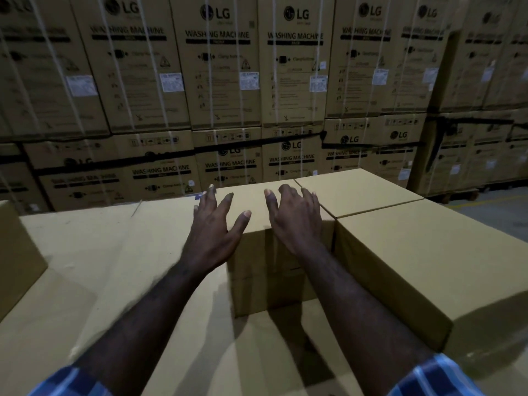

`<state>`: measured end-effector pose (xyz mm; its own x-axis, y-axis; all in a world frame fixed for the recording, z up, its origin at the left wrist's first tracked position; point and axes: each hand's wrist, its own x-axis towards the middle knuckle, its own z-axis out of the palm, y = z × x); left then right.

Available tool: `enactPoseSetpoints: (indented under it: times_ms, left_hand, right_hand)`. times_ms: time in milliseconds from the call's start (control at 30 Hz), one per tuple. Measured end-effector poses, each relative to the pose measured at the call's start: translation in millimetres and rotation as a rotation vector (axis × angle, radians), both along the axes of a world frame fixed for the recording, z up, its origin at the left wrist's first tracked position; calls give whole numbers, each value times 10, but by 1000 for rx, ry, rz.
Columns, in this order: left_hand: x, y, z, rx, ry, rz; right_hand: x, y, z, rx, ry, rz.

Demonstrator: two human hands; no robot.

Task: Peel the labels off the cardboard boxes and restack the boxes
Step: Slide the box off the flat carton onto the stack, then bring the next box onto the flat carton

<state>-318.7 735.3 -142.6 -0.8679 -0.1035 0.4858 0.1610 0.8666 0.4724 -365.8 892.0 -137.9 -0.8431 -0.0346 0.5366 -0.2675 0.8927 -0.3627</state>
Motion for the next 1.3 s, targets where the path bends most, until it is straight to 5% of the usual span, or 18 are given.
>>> enactPoseSetpoints:
  times_ms: [367,767,1300]
  left_hand:
    - [1559,-1372,422,-27,116,63]
    - [3655,-3449,567,-100,104,351]
    - [3708,-4811,412,-91,21,480]
  right_hand:
    - [1444,-1404,533,-102,101,188]
    - [3123,-3516,699,-198,204,479]
    - [3147,-5055,400,-61,120,667]
